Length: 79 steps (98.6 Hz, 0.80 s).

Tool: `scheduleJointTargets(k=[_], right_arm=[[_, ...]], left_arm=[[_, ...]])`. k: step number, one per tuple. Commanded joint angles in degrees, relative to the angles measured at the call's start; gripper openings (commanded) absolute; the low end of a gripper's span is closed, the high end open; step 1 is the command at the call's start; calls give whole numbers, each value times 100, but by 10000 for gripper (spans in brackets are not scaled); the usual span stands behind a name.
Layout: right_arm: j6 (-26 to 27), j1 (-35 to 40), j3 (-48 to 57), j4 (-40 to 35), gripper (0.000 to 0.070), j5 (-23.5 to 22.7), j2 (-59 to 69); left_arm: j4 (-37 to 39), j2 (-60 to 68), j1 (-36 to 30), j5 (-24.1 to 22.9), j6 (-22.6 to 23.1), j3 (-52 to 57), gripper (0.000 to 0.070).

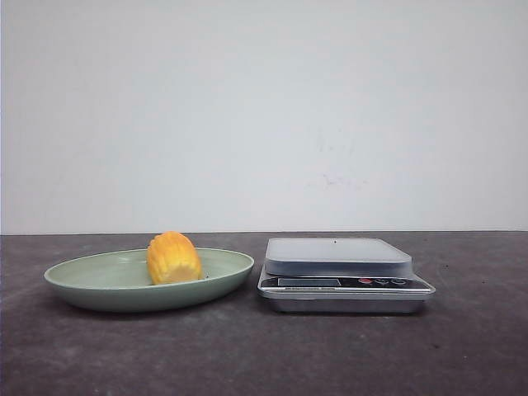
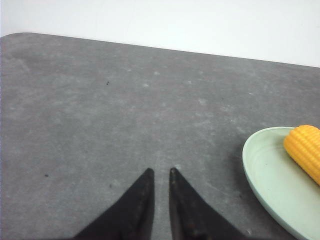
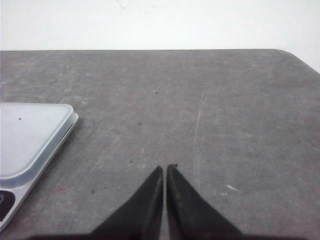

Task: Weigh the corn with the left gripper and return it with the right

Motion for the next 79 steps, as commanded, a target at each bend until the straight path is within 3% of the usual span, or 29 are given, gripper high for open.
scheduleJointTargets(k=[1,79], right_arm=[[-20,20,-22,74,4,11,-9],[-20,20,-22,103,4,11,-9]], left_arm=[[-33,-7,0,15,33,-90,15],[-28,-7,0,-2,151,-90,16]])
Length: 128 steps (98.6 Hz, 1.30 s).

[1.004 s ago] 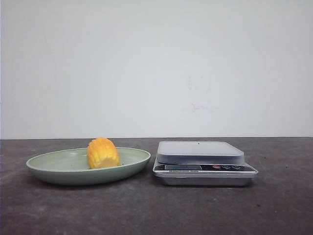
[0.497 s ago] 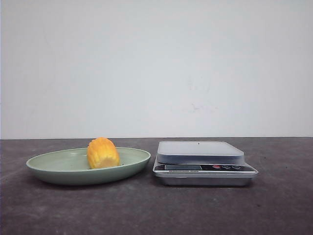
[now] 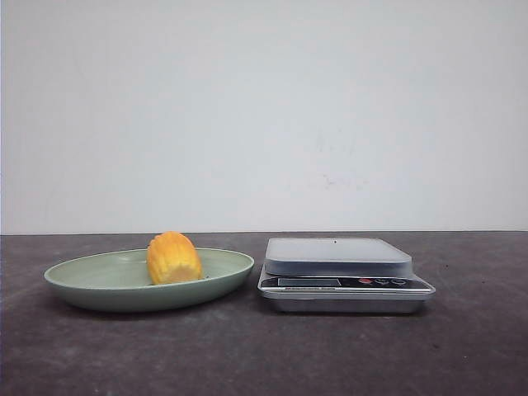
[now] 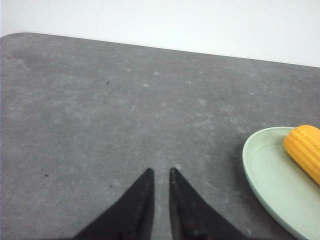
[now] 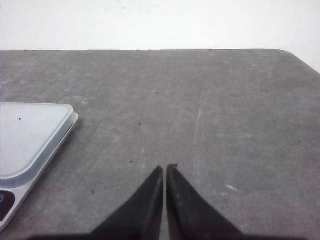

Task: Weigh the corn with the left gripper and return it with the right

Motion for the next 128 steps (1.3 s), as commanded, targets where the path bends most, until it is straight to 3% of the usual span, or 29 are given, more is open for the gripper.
scheduleJointTargets(k=[1,15,45,61,76,91,110,119,128], right_arm=[[-20,20,-22,94,4,11,-9],[-22,20,-22,94,4,15,-9],[-22,20,-22,96,4,13,-9],[-17,20,-22,96,4,11,-9],[160,20,-22,94,4,-7,-9],[608,20,-20,96,4,-28,-9],[1058,20,273,-26,3,-153,-7],[1102,20,643,-175,3,-140,33],[1104,20,1106,-310,3,-140,214]], left_arm=[[-33,-7,0,-20,223,-90,16],[-22,-7,0,-367,1296,-90,16],[9,-7,0,-358,1390,-90,16],[553,-7,0,-356,2022,-90,16],[1451,-7,0,-341,1526,-87,16],[2103,-7,0,-341,570,-87,16],[2756,-7,0,-334,404,-79,16],[2660,0,0,-275,125,50,16],[2094,70,0,-63,-140,413,16]])
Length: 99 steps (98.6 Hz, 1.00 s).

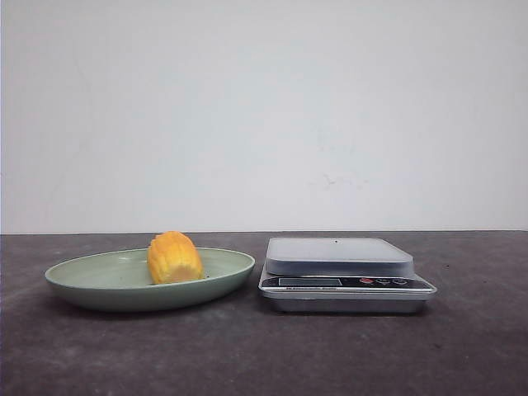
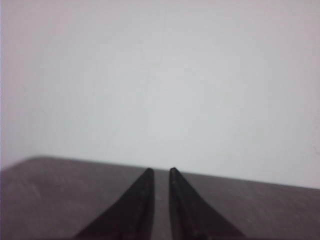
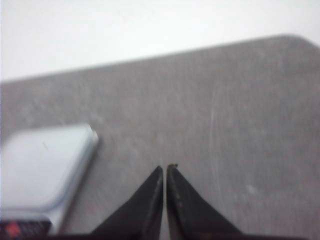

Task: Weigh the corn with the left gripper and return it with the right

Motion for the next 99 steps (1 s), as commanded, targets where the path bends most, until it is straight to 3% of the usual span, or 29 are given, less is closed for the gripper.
scheduleJointTargets(k=[1,17,30,38,55,67,71,83,99], right_arm=[[129,20,398,-17,3,0,153],[273,20,1349,-190,3,-72,914],[256,20,2151,-378,3,-267,1720],[205,22,2592,-422,3,-334,2201],[61,39,3305,-422,3,-529,2922],[22,63,3637,-435,10,-717,3233],[-26,63,3731,-468,38,-809,3329],[-33,63,3941,-616,258,-1071,3580],[-111,63,4011,-833,269,-1150,3724]], left_arm=[[-278,72,0,157,-323,345,16],[-809,811,0,315,-404,1237,16],[-1711,1799,0,435,-798,2334,16],[-2159,2450,0,643,-774,3034,16],[-2234,3383,0,1257,-793,4133,16],[-2221,3650,0,1305,-798,4428,11],[-2223,3746,0,1233,-833,4474,11],[-2247,3960,-39,1261,-901,4498,17],[-2474,4059,-175,1499,-752,4498,42]])
